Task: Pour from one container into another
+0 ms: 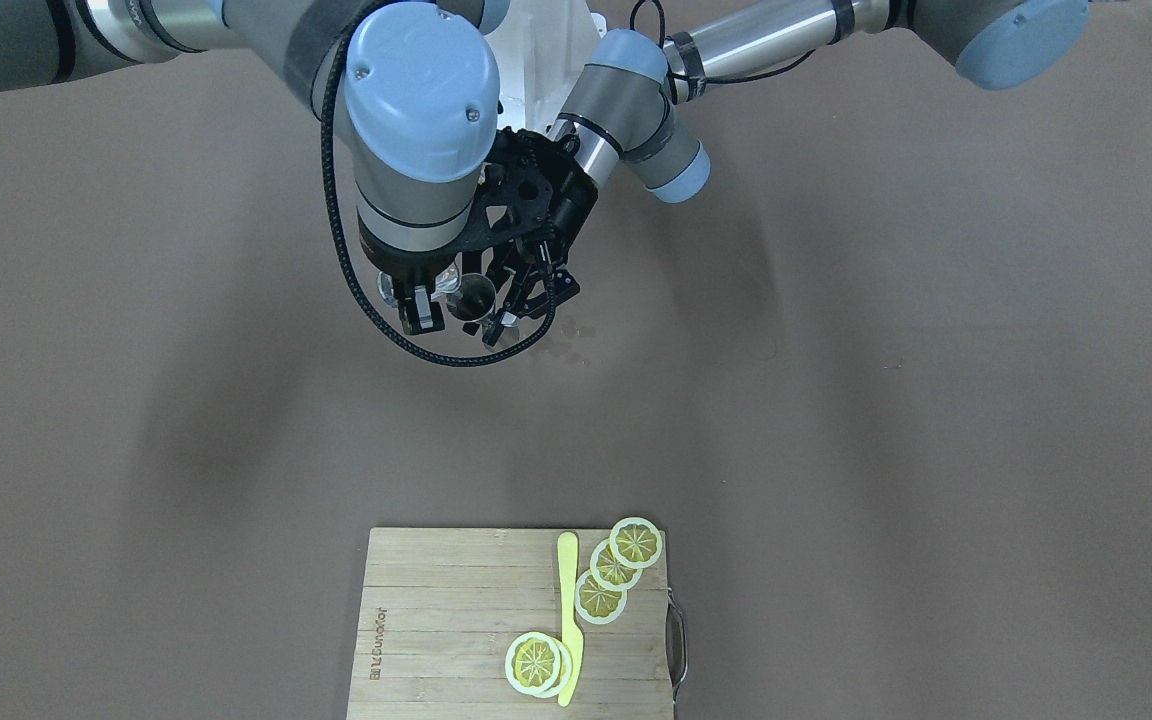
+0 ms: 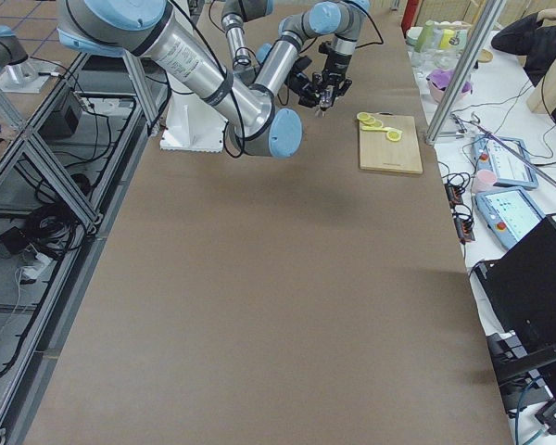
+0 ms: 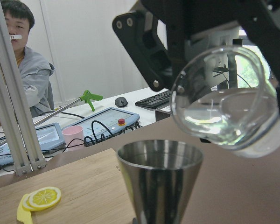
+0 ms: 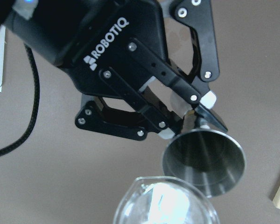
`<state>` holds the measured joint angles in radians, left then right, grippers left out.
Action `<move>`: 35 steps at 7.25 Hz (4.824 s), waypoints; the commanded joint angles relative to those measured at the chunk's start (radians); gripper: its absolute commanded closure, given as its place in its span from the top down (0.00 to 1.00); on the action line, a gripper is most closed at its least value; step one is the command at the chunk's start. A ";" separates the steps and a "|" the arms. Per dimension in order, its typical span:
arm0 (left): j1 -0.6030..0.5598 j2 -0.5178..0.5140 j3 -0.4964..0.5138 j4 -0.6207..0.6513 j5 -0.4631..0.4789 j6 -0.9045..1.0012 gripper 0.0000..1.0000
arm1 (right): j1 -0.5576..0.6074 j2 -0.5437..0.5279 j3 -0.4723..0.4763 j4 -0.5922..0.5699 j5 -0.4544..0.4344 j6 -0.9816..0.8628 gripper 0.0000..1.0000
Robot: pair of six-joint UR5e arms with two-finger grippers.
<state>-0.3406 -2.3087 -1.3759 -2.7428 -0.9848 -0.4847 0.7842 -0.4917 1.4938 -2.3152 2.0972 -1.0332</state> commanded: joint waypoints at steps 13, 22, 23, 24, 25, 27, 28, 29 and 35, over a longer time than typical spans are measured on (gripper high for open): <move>0.000 0.000 0.000 -0.002 0.000 0.000 0.00 | -0.007 0.056 -0.063 -0.118 -0.029 -0.068 0.00; 0.003 0.000 0.000 -0.002 0.000 -0.002 0.00 | -0.005 0.087 -0.083 -0.165 -0.057 -0.097 0.00; 0.003 0.000 0.000 -0.002 0.002 -0.002 0.00 | -0.003 0.087 -0.083 -0.162 -0.057 -0.097 0.00; 0.003 0.000 0.000 -0.002 0.002 -0.002 0.00 | -0.002 0.085 -0.080 -0.150 -0.056 -0.097 0.00; 0.003 0.000 0.000 -0.002 0.002 -0.002 0.00 | 0.003 0.075 -0.069 -0.138 -0.051 -0.097 0.00; 0.003 0.000 -0.002 -0.002 0.002 -0.002 0.00 | 0.019 0.059 -0.058 -0.060 -0.034 -0.082 0.00; 0.003 0.000 -0.002 -0.002 0.002 -0.002 0.00 | 0.033 0.039 -0.032 -0.023 -0.017 -0.080 0.00; 0.003 0.000 0.000 -0.002 0.002 -0.002 0.00 | 0.049 0.019 -0.005 -0.003 -0.002 -0.080 0.00; 0.003 0.061 0.000 -0.120 0.005 -0.008 0.00 | 0.173 -0.354 0.374 0.208 0.122 -0.036 0.00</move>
<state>-0.3375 -2.2656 -1.3759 -2.8294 -0.9806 -0.4921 0.9355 -0.7401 1.7790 -2.1819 2.1922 -1.0940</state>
